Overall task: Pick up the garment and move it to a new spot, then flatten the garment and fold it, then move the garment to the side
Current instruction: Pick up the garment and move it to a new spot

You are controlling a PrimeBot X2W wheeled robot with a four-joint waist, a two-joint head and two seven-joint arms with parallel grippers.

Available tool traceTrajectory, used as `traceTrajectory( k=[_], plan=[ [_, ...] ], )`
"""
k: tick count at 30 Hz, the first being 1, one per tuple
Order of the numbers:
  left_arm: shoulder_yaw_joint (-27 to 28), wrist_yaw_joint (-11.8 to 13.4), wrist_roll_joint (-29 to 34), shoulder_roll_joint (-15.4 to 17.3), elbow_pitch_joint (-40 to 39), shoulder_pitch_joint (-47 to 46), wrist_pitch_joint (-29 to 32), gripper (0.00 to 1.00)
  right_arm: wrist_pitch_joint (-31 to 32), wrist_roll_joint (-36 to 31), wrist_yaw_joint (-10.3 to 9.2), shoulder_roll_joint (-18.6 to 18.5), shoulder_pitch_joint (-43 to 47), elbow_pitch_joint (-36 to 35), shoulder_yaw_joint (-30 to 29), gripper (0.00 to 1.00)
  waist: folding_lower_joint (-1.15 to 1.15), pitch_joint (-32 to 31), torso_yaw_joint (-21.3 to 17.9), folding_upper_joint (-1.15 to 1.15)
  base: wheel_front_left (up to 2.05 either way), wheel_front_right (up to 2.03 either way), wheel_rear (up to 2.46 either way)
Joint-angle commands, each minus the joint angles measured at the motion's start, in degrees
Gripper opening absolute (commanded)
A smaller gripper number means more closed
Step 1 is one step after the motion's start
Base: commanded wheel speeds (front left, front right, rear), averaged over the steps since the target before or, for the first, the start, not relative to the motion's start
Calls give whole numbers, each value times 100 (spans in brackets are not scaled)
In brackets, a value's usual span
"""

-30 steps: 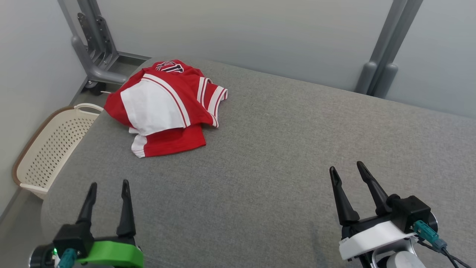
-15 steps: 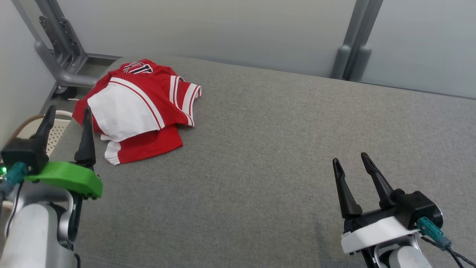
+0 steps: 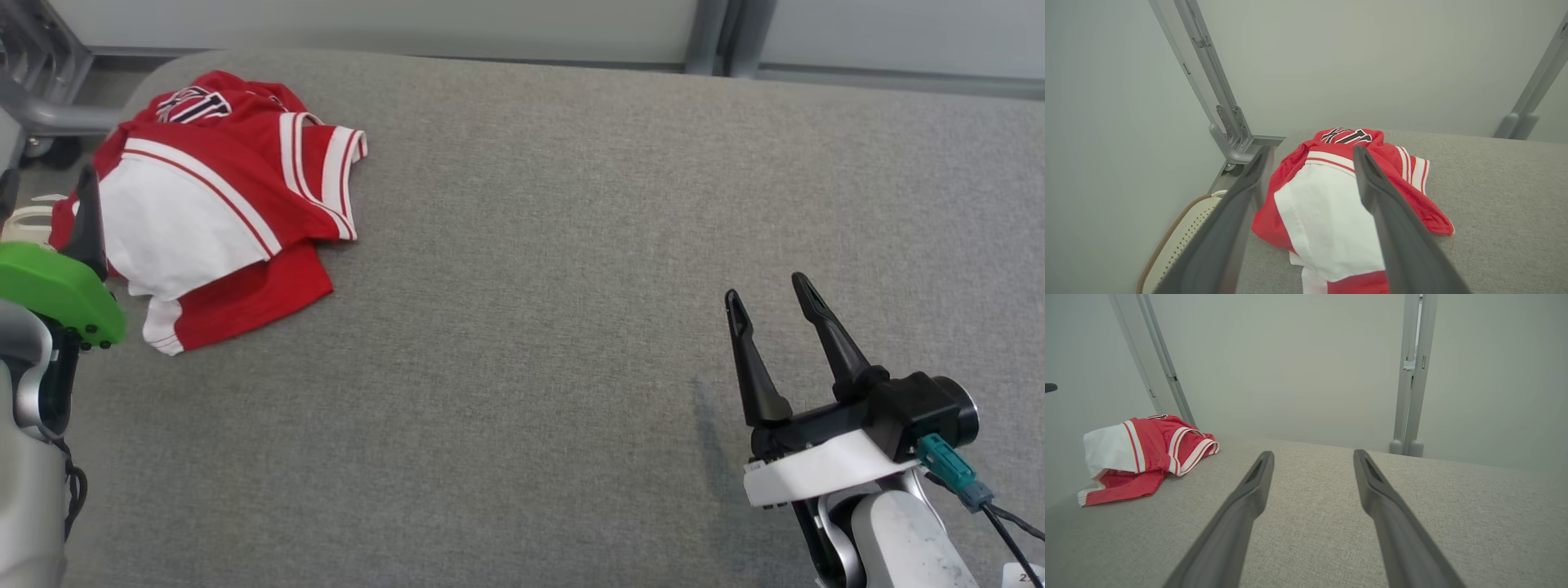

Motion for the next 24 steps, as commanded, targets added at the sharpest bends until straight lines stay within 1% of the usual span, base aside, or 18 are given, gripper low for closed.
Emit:
traceTrajectory(
  k=[1, 6, 13, 22, 24],
  plan=[
    [-15, -32, -32, 29, 104, -185, -5, 100, -20, -69, 2, -24, -98, -28, -6, 100, 0, 418, -319, 21, 0, 0, 0],
    [-69, -46, -110, 174, 611, -529, -31, 100, -21, -176, 2, -22, -242, -61, -3, 100, 0, 705, -479, 21, 0, 0, 0],
    [-183, -63, -168, 266, 1155, -853, -15, 100, -20, -264, 2, -22, -385, -96, 17, 100, 0, 1037, -641, 21, 0, 0, 0],
    [-294, -74, -266, 324, 1758, -1068, -18, 100, -20, -358, 2, -22, -435, -124, 44, 100, 0, 1260, -738, 21, 0, 0, 0],
    [-298, -22, -264, 341, 1909, -1114, -3, 100, -20, -376, 2, -22, -450, -138, 46, 100, 0, 1303, -753, 21, 0, 0, 0]
  ],
)
